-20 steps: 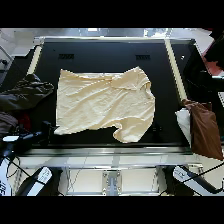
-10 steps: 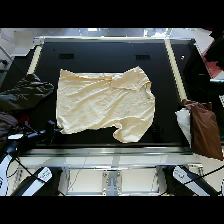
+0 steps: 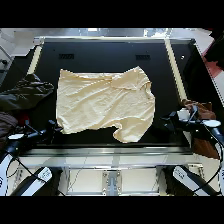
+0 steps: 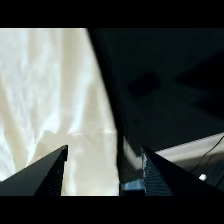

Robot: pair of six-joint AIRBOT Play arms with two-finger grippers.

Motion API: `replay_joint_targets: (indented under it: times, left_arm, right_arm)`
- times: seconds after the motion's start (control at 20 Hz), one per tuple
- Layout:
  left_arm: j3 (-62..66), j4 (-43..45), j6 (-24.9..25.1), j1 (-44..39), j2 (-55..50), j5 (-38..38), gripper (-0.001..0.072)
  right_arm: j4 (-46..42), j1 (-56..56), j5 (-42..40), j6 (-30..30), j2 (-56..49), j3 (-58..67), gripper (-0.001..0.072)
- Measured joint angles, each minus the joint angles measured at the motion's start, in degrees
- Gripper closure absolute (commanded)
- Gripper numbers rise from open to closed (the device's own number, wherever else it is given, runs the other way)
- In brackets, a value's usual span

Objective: Fold the shirts.

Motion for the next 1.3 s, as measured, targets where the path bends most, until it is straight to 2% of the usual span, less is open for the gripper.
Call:
replay_joint_targets:
  times: [0.45, 0.5, 0.55, 0.6, 0.65, 0.7, 0.8, 0.9, 1.0, 1.15, 1.3]
  left_arm:
    - [0.0, -0.2, 0.1, 0.0, 0.0, 0.0, 0.0698]
    - [0.0, -0.2, 0.1, 0.0, 0.0, 0.0, 0.0698]
    - [0.0, -0.2, 0.1, 0.0, 0.0, 0.0, 0.0698]
    - [0.0, -0.2, 0.1, 0.0, 0.0, 0.0, 0.0698]
    - [0.0, -0.2, 0.1, 0.0, 0.0, 0.0, 0.0698]
    - [0.0, -0.3, 0.2, 0.0, 0.0, 0.0, 0.0698]
    - [0.1, -1.0, 1.9, 0.0, 0.0, 0.0, 0.0699]
    - [1.0, -3.5, 6.2, 0.1, 0.8, 0.2, 0.0699]
    - [4.1, -6.5, 10.6, 0.1, 3.3, -1.3, 0.0700]
    - [12.2, -7.7, 15.1, 0.1, 10.3, -4.8, 0.0700]
    - [22.9, -4.2, 15.9, 0.2, 19.5, -7.8, 0.0700]
  right_arm:
    - [12.5, 11.9, -8.3, -4.6, -9.8, -3.3, 0.0212]
    - [13.8, 13.1, -9.5, -4.7, -10.4, -3.4, 0.0284]
    - [14.4, 14.1, -10.7, -4.9, -10.8, -3.5, 0.0410]
    - [14.7, 14.9, -12.2, -5.0, -11.3, -3.5, 0.0508]
    - [15.1, 15.5, -13.1, -5.1, -11.5, -3.6, 0.0573]
    - [15.8, 15.9, -14.2, -5.3, -11.7, -3.5, 0.0690]
    - [16.9, 16.3, -15.5, -6.7, -12.0, -2.7, 0.0693]
    - [16.8, 16.6, -14.8, -9.5, -11.8, -0.2, 0.0694]
    - [18.5, 16.7, -9.0, -12.9, -9.7, 4.0, 0.0695]
    - [15.6, 16.8, -0.8, -15.6, -2.4, 11.9, 0.0696]
    - [8.2, 16.8, 9.3, -16.7, 9.0, 21.5, 0.0696]
